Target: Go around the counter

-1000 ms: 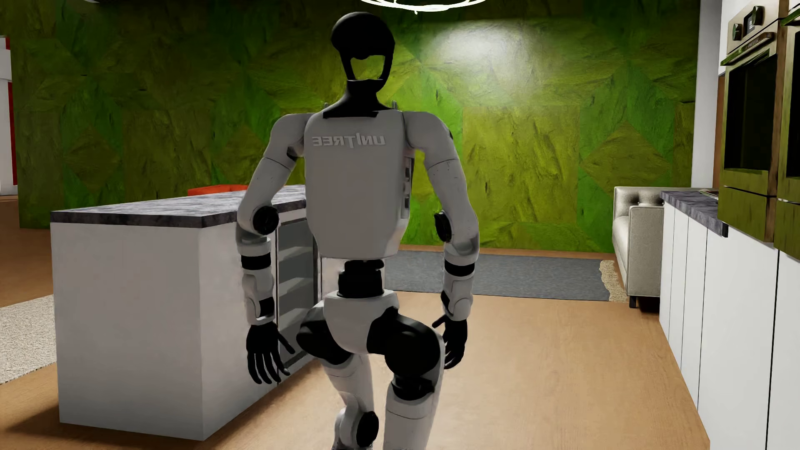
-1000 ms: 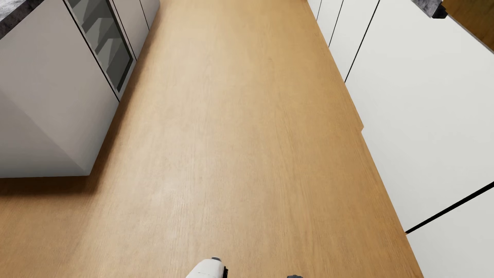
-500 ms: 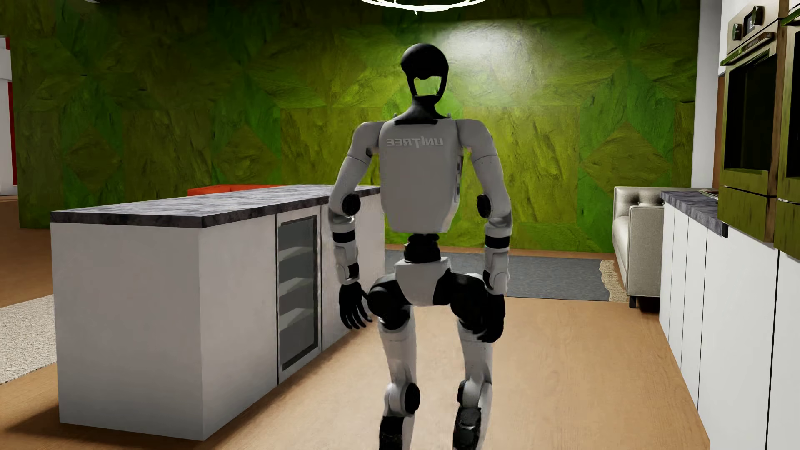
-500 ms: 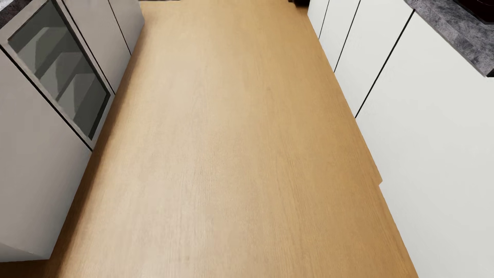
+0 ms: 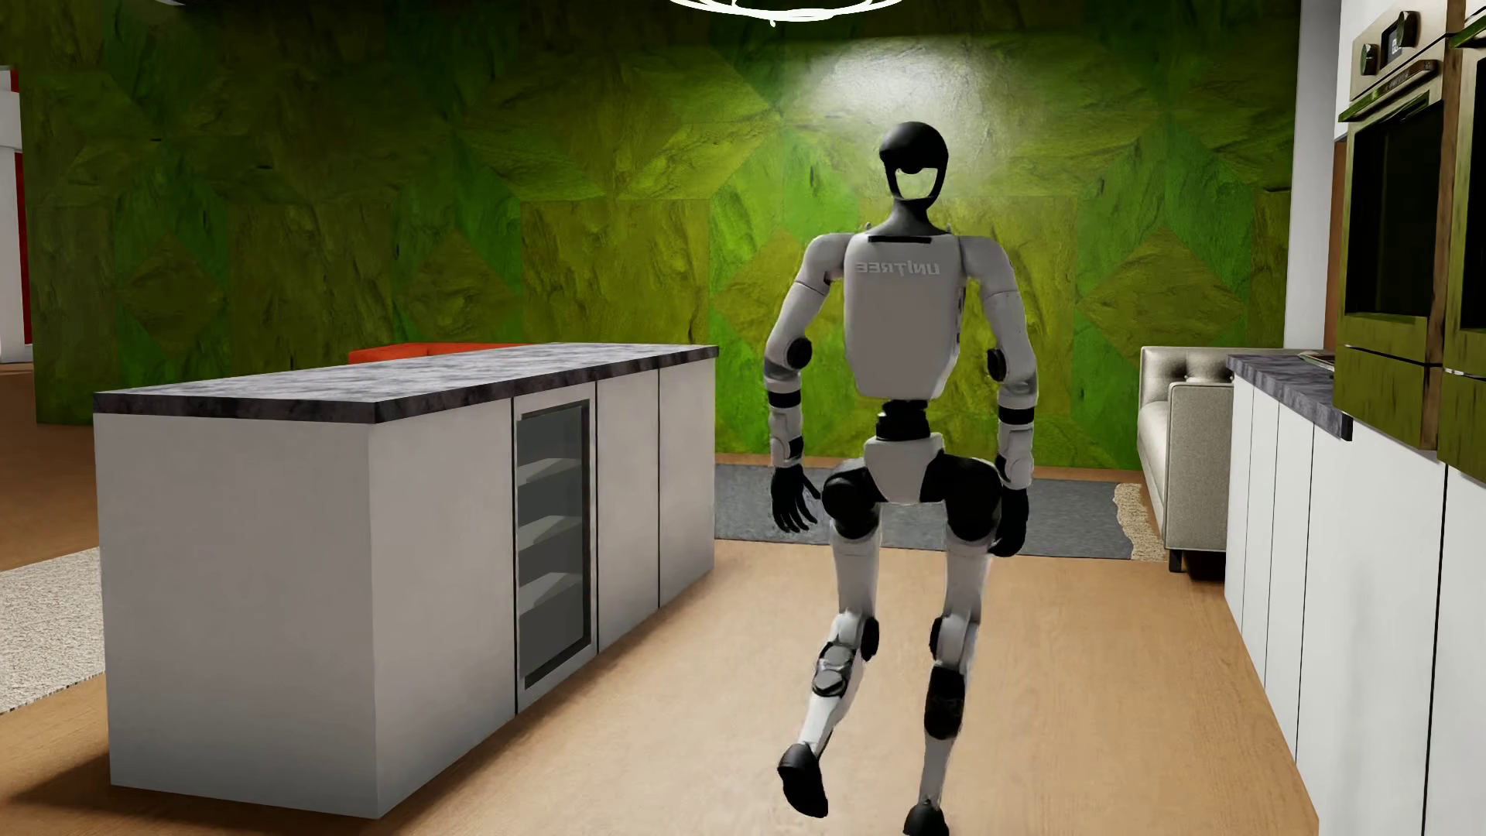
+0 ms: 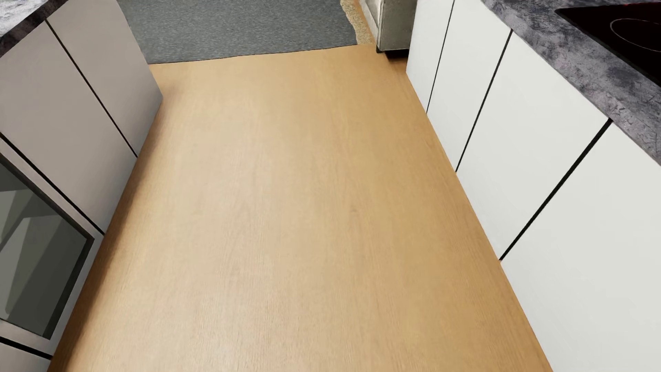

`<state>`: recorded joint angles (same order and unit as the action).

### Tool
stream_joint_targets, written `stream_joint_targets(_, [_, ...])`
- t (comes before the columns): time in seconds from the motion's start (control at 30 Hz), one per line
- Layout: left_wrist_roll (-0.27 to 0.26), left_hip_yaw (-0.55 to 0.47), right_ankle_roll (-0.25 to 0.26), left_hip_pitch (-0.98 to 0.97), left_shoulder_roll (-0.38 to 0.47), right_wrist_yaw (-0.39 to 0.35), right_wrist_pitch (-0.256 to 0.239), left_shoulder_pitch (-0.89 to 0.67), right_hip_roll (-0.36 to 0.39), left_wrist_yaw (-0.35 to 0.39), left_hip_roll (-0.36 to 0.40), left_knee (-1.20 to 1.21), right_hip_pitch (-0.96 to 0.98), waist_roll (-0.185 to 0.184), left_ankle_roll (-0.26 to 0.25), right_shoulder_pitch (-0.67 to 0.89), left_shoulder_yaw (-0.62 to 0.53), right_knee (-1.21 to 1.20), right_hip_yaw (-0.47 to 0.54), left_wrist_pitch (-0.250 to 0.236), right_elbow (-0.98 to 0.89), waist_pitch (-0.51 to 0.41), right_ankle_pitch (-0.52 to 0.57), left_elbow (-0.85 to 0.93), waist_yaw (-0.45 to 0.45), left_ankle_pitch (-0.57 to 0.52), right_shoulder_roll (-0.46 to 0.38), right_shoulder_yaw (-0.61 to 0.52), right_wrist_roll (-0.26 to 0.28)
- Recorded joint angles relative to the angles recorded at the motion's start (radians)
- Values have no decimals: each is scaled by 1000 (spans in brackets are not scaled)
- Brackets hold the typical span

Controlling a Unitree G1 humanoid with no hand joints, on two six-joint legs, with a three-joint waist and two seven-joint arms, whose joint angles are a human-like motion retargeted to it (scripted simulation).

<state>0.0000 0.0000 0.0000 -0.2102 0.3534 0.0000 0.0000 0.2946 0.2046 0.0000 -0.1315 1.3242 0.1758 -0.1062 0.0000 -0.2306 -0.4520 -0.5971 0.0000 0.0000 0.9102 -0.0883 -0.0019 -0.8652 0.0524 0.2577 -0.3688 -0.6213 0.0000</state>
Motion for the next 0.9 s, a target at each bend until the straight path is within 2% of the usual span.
stream_joint_targets(0.07, [0,0,0,-114,10,0,0,26,-42,0,16,-227,-216,42,0,23,5,108,0,0,-116,-16,-152,-11,113,10,-35,7,0])
stream_joint_targets(0.13, [0,0,0,-208,14,0,0,47,-68,0,-7,-550,-369,53,0,69,21,170,0,0,-186,-10,-310,-8,185,-41,-59,44,0])
stream_joint_targets(0.17, [0,0,0,-240,10,0,0,54,-74,0,-17,-717,-425,50,0,92,25,183,0,0,-212,4,-365,-15,203,-83,-67,66,0])
stream_joint_targets(0.2, [0,0,0,-268,10,0,0,58,-83,0,-30,-932,-468,49,0,114,18,184,0,0,-231,19,-390,-26,218,-208,-74,77,0])
stream_joint_targets(0.23, [0,0,0,-289,10,0,0,63,-103,0,-47,-999,-513,50,0,129,16,174,0,0,-233,25,-380,-39,240,-265,-73,89,0])
stream_joint_targets(0.27, [0,0,0,-312,7,0,0,69,-140,0,-49,-770,-555,58,0,127,16,147,0,0,-241,22,-333,-53,265,-105,-67,119,0])
stream_joint_targets(0.3, [0,0,0,-338,1,0,0,74,-176,0,-38,-660,-575,67,0,107,8,86,0,0,-239,32,-238,-78,278,-71,-56,139,0])
stream_joint_targets(0.33, [0,0,0,-354,-3,0,0,78,-209,0,-10,-553,-557,85,0,83,0,-26,0,0,-199,48,-76,-114,277,-108,-33,138,0])
stream_joint_targets(0.37, [0,0,0,-332,-6,0,0,74,-231,0,34,-471,-506,102,0,63,-2,-198,0,0,-142,47,110,-147,261,-93,-9,143,0])
stream_joint_targets(0.4, [0,0,0,-270,-11,0,0,68,-242,0,85,-446,-413,109,0,43,14,-424,0,0,-106,32,220,-147,240,-42,-2,141,0])
stream_joint_targets(0.43, [0,0,0,-182,-15,0,0,67,-243,0,138,-471,-300,114,0,34,30,-637,0,0,-77,14,208,-121,208,-1,2,107,0])
stream_joint_targets(0.5, [0,0,0,15,-13,0,0,46,-173,0,151,-572,-89,74,0,8,30,-784,0,0,-42,-4,84,-54,92,22,23,81,0])
stream_joint_targets(0.53, [0,0,0,118,-6,0,0,41,-147,0,152,-642,4,56,0,-20,36,-704,0,0,-38,-7,108,-4,29,25,27,73,0])
stream_joint_targets(0.6, [0,0,0,290,6,0,0,19,-116,0,133,-748,157,27,0,-61,61,-357,0,0,-3,-5,217,91,-62,41,25,27,0])
stream_joint_targets(0.63, [0,0,0,377,11,0,0,4,-117,0,118,-786,193,16,0,-84,71,-153,0,0,0,-7,210,127,-109,66,22,23,0])
stream_joint_targets(0.67, [0,0,0,430,21,0,0,-23,-135,0,121,-805,242,23,0,-95,86,15,0,0,0,3,86,155,-137,96,22,19,0])
stream_joint_targets(0.7, [0,0,0,472,30,0,0,-49,-156,0,117,-805,280,29,0,-103,104,114,0,0,1,11,-132,173,-165,123,20,11,0])
stream_joint_targets(0.73, [0,0,0,508,33,0,0,-69,-179,0,102,-785,310,28,0,-113,120,131,0,0,-2,15,-291,178,-191,129,15,-2,0])
stream_joint_targets(0.77, [0,0,0,548,30,0,0,-79,-189,0,78,-761,334,19,0,-124,138,124,0,0,-5,11,-259,169,-218,97,9,-11,0])
stream_joint_targets(0.8, [0,0,0,578,23,0,0,-75,-177,0,45,-715,361,4,0,-133,156,85,0,0,2,13,-78,150,-233,12,7,-14,0])
stream_joint_targets(0.83, [0,0,0,562,14,0,0,-58,-139,0,5,-614,386,-23,0,-138,166,6,0,0,14,27,122,127,-228,-129,8,-17,0])
stream_joint_targets(0.87, [0,0,0,500,7,0,0,-41,-93,0,-26,-453,385,-54,0,-134,146,-70,0,0,36,36,229,83,-206,-288,6,-10,0])
stream_joint_targets(0.9, [0,0,0,396,6,0,0,-23,-52,0,-40,-250,353,-76,0,-119,111,-121,0,0,56,39,233,43,-177,-363,1,10,0])
